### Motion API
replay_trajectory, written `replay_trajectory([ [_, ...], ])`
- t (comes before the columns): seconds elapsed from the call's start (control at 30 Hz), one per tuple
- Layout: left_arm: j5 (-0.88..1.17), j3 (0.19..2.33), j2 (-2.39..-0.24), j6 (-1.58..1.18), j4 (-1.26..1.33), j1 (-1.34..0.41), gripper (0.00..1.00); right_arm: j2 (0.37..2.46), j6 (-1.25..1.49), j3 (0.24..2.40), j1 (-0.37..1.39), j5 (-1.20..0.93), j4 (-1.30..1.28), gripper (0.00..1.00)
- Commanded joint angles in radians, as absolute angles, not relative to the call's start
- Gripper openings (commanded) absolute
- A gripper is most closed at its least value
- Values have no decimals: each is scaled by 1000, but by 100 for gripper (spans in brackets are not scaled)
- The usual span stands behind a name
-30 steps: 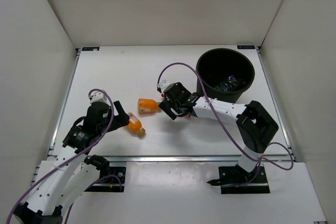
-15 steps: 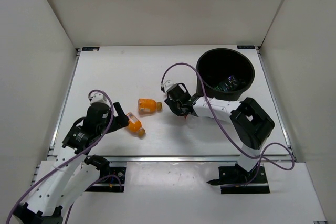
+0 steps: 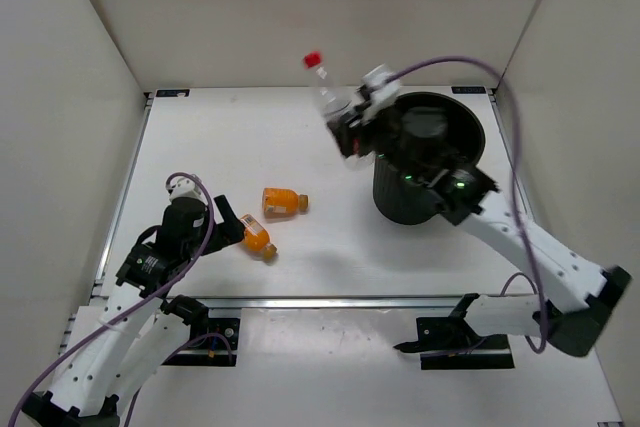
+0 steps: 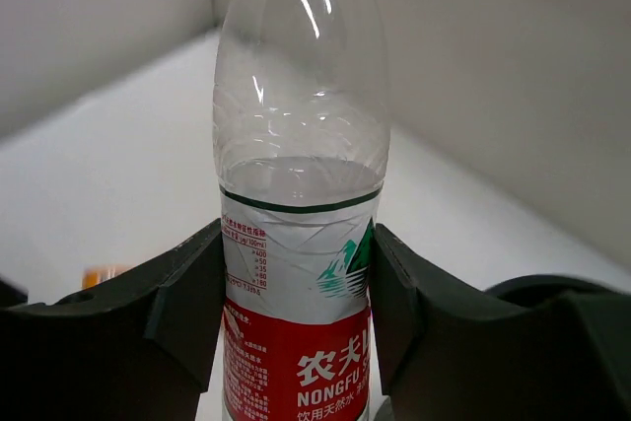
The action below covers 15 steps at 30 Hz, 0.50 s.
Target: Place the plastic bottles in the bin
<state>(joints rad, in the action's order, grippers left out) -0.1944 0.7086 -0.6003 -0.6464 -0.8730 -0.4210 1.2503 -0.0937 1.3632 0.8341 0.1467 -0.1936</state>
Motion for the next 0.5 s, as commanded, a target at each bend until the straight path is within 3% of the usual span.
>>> replay_trajectory([
  [0.0, -180, 701, -584, -658, -856, -423, 99, 1175, -81, 1367, 702, 103, -111, 39],
  [0.27, -158, 675, -571, -678, -844, -426, 98, 1112, -14, 1244, 330, 20, -81, 43],
  [0.4, -158, 657, -580, -698, -827, -436, 99, 1082, 32, 1140, 259, -20, -64, 54],
  [0.47, -153, 641, -586, -699, -810, -433, 99, 1057, 46, 1118, 278, 32, -51, 70],
])
